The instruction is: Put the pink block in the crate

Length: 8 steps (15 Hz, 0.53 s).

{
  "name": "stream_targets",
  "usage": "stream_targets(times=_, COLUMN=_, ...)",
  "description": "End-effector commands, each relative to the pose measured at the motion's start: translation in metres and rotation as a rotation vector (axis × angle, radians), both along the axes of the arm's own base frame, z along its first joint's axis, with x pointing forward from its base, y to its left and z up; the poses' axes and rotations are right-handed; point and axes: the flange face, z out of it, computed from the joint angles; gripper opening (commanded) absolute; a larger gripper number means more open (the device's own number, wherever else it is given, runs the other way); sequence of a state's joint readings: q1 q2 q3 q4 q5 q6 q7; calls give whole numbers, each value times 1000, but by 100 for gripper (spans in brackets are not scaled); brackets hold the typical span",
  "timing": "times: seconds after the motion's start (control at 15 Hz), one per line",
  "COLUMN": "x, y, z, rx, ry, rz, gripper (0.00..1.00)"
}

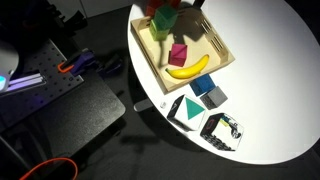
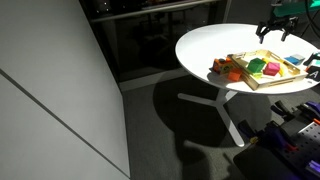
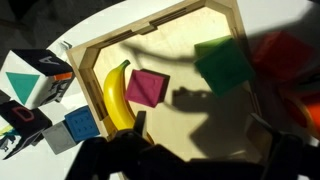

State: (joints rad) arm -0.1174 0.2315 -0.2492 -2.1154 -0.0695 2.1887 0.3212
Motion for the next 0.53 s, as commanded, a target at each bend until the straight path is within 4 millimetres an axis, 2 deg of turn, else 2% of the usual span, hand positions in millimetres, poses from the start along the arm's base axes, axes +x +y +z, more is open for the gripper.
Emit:
stream_targets(times=0.0, x=-7, y=22, z=28, rx=48, ry=-92, rz=20, gripper=100)
stream_targets(times=0.47, x=1, y=88, z=53, rx=158, ry=-72, rz=219, gripper=100)
